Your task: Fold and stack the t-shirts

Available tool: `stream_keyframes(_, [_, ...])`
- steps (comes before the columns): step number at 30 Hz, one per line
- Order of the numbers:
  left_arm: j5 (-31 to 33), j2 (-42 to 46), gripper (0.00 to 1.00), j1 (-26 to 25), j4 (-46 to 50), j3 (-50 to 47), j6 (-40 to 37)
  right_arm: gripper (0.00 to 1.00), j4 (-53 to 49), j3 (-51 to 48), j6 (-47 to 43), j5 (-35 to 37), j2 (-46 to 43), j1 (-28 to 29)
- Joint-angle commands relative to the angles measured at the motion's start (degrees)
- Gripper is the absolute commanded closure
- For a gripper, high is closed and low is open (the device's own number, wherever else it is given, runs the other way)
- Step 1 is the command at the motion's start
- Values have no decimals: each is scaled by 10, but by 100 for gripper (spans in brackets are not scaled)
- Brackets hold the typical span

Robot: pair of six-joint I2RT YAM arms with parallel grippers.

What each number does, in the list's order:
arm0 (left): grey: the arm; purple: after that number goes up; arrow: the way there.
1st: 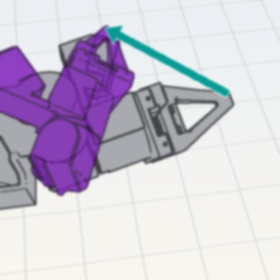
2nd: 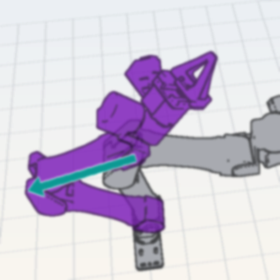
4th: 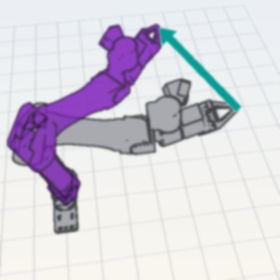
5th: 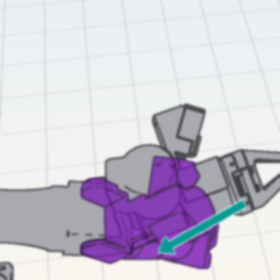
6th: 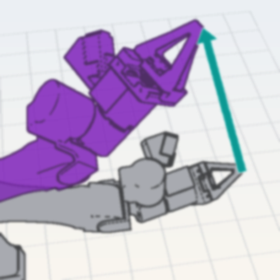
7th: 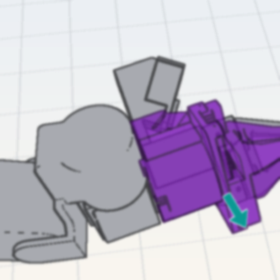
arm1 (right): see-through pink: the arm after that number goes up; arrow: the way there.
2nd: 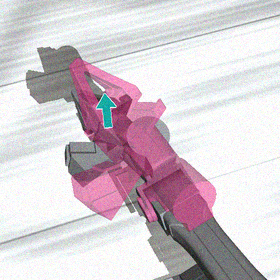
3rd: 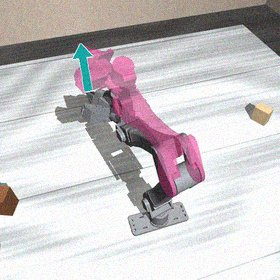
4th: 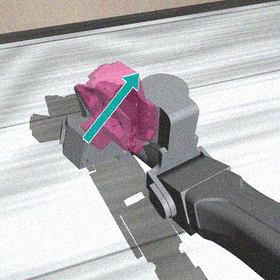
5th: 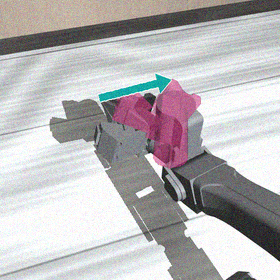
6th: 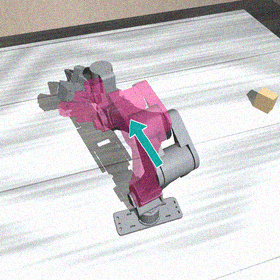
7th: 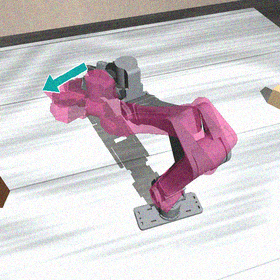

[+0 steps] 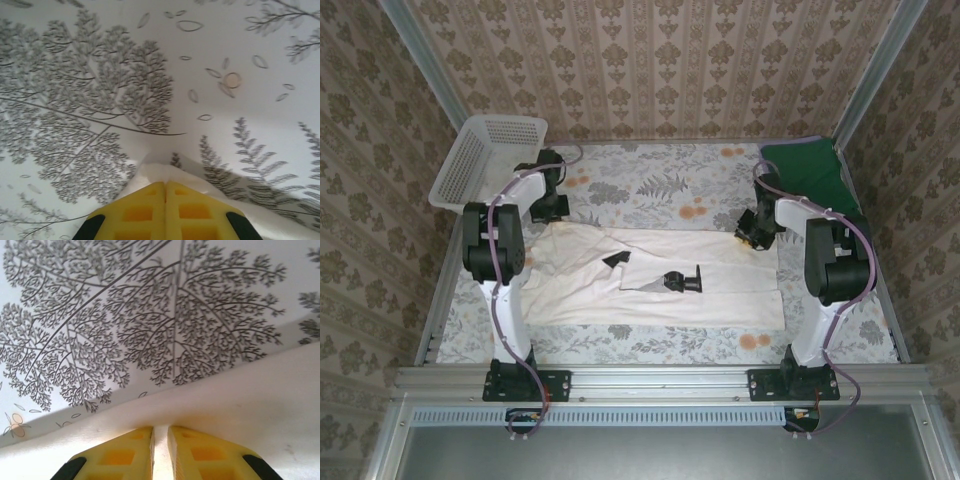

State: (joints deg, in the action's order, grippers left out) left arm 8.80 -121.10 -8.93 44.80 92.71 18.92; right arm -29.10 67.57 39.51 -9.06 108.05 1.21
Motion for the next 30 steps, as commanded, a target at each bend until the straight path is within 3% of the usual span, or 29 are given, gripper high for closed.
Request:
stream_keyframes(1, [73, 46, 100, 7, -30, -27, 42, 81, -35, -23, 38, 36, 12, -21])
stream_keyframes(12, [140, 25, 99, 16, -20, -17, 94, 73, -20, -23, 54, 17, 2, -37])
stream_keyframes(18, [137, 15, 87, 15, -12, 4, 93, 66, 11, -18, 53, -7, -11, -36])
stream_keyframes(19, [133, 15, 81, 15, -11, 7, 94, 65, 18, -18, 53, -15, -14, -35])
stream_keyframes(23, [129, 24, 74, 11, -4, 22, 96, 62, 35, -19, 49, -32, -30, -31])
stream_keyframes(30, [46, 62, 73, -7, -15, 34, 82, 60, 60, -29, 47, -54, -65, -29])
